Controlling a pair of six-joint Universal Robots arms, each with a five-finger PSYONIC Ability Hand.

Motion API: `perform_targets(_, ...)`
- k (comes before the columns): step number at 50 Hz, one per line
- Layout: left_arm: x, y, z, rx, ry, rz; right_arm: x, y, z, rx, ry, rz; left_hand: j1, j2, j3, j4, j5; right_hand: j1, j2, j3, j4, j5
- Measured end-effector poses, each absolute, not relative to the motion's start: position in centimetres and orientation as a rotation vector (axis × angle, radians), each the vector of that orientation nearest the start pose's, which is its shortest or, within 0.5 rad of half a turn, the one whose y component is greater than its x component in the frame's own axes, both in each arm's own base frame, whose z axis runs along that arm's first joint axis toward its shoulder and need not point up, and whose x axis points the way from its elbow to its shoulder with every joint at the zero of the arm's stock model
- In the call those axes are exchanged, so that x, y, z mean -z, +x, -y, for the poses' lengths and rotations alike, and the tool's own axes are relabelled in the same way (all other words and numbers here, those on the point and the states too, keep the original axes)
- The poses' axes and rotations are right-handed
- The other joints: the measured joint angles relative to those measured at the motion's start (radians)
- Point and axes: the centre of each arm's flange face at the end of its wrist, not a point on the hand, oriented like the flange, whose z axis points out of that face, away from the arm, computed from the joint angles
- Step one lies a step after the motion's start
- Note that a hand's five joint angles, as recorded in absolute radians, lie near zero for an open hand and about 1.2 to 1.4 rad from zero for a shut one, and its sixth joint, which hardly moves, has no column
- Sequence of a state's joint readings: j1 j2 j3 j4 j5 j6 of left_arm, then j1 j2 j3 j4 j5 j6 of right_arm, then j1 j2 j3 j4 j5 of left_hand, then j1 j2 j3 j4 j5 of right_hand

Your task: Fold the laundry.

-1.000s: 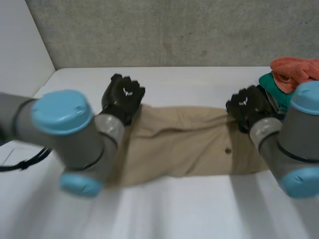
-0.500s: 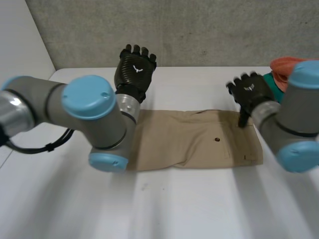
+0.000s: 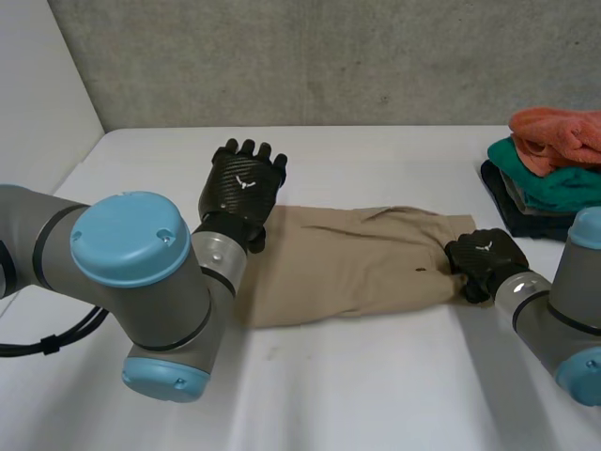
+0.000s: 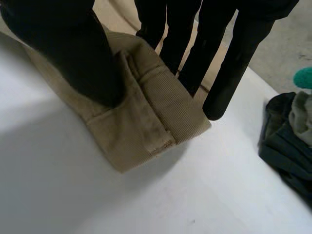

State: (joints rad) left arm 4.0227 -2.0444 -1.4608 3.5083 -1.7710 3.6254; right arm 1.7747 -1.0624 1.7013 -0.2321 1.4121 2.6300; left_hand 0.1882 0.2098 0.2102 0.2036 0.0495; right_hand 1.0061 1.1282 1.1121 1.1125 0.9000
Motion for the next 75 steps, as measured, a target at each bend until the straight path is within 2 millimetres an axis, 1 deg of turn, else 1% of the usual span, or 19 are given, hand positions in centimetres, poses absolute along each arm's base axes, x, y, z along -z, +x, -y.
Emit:
perform_targets(4,-20.8,-34.2,23.7,2.229,1.038,-1.963,-12.1,20.4,30.8,1.792,-1.039,-2.463,0.000,0.000,0.000,0.000,0.000,0.015,0.040,0.069,0.081,0.051)
perform_targets(9,-21.5,-33.9,23.4,2.241,1.028,-1.954,-13.5,18.5,31.0,1.846,-1.058,-2.526,0.000,0.000,0.000,0.000,0.000,0.015,0.040,0.069,0.083,0.069)
perform_targets(14,-22.4,-33.4,23.0,2.258,1.014,-1.940,-16.0,15.8,31.5,1.939,-1.268,-2.590,0.000,0.000,0.000,0.000,0.000,0.039,0.047,0.069,0.084,0.084)
perform_targets(17,-22.8,-33.1,22.9,2.266,1.003,-1.933,-17.1,16.3,31.5,2.002,-1.422,-2.532,0.000,0.000,0.000,0.000,0.000,0.060,0.048,0.070,0.084,0.087)
perform_targets(19,-23.1,-32.9,22.9,2.270,0.994,-1.930,-17.8,17.7,31.2,2.060,-1.527,-2.443,0.000,0.000,0.000,0.000,0.000,0.064,0.048,0.072,0.084,0.090)
perform_targets(24,-23.5,-32.2,23.2,2.269,0.960,-1.924,-19.0,26.1,28.1,2.238,-1.745,-1.922,0.000,0.000,0.000,0.000,0.000,0.064,0.053,0.078,0.085,0.097)
perform_targets(25,-23.7,-32.1,23.2,2.270,0.953,-1.922,-18.8,28.3,26.8,2.248,-1.781,-1.780,0.000,0.000,0.000,0.000,0.000,0.064,0.053,0.078,0.085,0.102)
perform_targets(28,-23.9,-31.8,23.2,2.273,0.942,-1.918,-17.7,32.5,23.7,2.220,-1.846,-1.507,0.000,0.000,0.000,0.000,0.000,0.064,0.054,0.078,0.085,0.107)
perform_targets(32,-24.3,-31.6,23.2,2.280,0.933,-1.912,-15.4,36.0,20.2,2.123,-1.927,-1.275,0.000,0.000,0.000,0.000,0.000,0.075,0.031,0.052,0.059,0.085)
perform_targets(33,-24.4,-31.6,23.2,2.286,0.929,-1.908,-14.8,36.6,19.4,2.095,-1.950,-1.233,0.000,0.000,0.000,0.000,0.000,0.039,-0.068,-0.048,-0.029,0.008)
perform_targets(36,-24.9,-31.4,23.4,2.296,0.913,-1.897,-13.5,37.8,17.9,2.031,-1.992,-1.180,0.000,0.000,0.000,0.000,0.000,-0.442,-0.564,-0.529,-0.527,-0.479)
perform_targets(38,-25.2,-31.3,23.8,2.306,0.896,-1.889,-13.7,38.0,17.7,2.018,-1.971,-1.215,0.000,0.000,0.000,0.000,0.000,-0.727,-0.840,-0.811,-0.814,-0.773)
perform_targets(43,-26.3,-31.2,24.7,2.349,0.840,-1.872,-16.7,37.1,19.0,2.039,-1.731,-1.401,0.000,0.000,0.000,0.000,0.000,-0.781,-0.914,-0.902,-0.902,-0.853)
perform_targets(47,-27.8,-31.7,25.7,2.437,0.760,-1.875,-21.3,34.2,21.4,1.998,-1.250,-1.642,0.000,0.000,0.000,0.000,0.000,-0.781,-0.914,-0.902,-0.902,-0.853)
perform_targets(52,-27.9,-33.7,26.3,2.522,0.766,-1.935,-22.9,30.0,24.2,1.895,-0.889,-1.908,0.000,0.000,0.000,0.000,0.000,-0.781,-0.914,-0.902,-0.902,-0.853)
perform_targets(57,-25.4,-37.5,25.1,2.503,0.979,-2.066,-21.9,27.1,26.4,1.823,-0.780,-2.142,0.000,0.000,0.000,0.001,0.000,-0.781,-0.914,-0.902,-0.902,-0.853)
perform_targets(62,-20.6,-39.9,24.1,2.306,1.182,-2.227,-19.5,27.2,27.9,1.719,-0.822,-2.231,0.001,0.000,0.000,0.001,0.000,-0.781,-0.914,-0.902,-0.902,-0.853)
perform_targets(68,-16.5,-39.5,24.0,2.048,1.198,-2.334,-16.8,28.6,28.3,1.571,-0.893,-2.220,0.001,0.000,0.000,0.001,0.000,-0.781,-0.914,-0.902,-0.902,-0.853)
perform_targets(75,-14.3,-37.8,23.8,1.823,1.184,-2.396,-13.9,29.1,28.5,1.439,-0.935,-2.281,0.001,0.000,0.000,0.001,0.000,-0.781,-0.914,-0.902,-0.902,-0.853)
